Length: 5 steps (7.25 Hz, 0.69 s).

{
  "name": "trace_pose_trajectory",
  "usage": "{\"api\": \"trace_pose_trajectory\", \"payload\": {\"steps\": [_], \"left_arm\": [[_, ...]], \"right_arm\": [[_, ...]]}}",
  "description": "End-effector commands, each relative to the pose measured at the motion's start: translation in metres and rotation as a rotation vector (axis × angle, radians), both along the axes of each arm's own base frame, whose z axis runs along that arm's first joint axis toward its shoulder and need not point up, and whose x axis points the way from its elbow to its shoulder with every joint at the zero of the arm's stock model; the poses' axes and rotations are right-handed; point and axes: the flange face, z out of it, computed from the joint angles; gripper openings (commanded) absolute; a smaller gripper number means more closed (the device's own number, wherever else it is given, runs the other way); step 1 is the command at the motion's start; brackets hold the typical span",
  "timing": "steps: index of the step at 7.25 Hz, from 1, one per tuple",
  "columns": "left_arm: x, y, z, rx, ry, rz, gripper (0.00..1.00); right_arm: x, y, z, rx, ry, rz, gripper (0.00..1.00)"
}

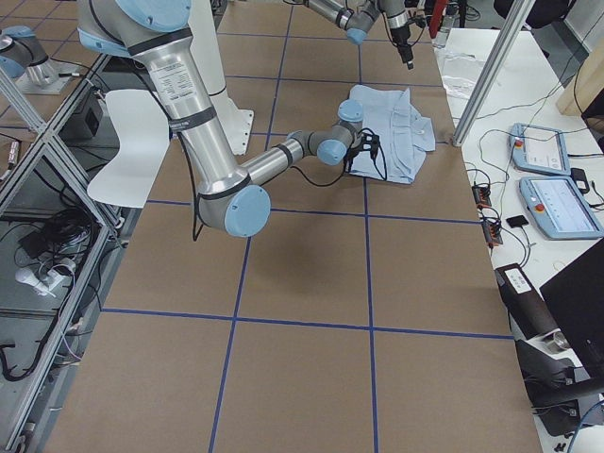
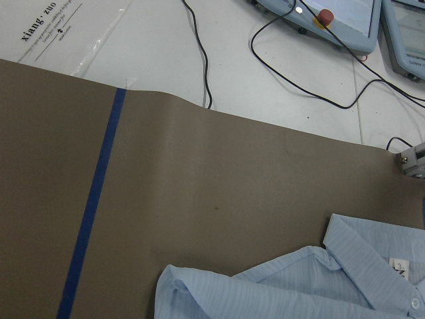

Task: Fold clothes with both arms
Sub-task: 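Drag the folded shirt with the right gripper toward the robot and rotate it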

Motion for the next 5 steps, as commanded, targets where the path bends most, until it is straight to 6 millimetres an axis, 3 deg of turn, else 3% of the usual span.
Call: {"api": "trace_pose_trajectory", "payload": {"steps": [1, 3, 4, 5], "left_arm": [[-0.003, 0.002, -0.005, 0.009, 0.006, -0.002, 0.97], [-0.008, 0.01, -0.001, 0.015, 0.01, -0.002, 0.97], [-0.009, 0.013, -0.001, 0.019, 0.013, -0.004, 0.97], [-0.01, 0.013, -0.002, 0.021, 0.013, -0.003, 0.97]], "right_arm": [[0.056, 0.051, 0.017, -0.001, -0.025, -0.02, 0.0], [0.102, 0.1, 0.036, -0.011, -0.011, -0.028, 0.0], [0.12, 0.133, 0.044, -0.02, -0.003, -0.055, 0.0], [0.127, 0.178, 0.042, -0.021, -0.003, -0.119, 0.0]]}}
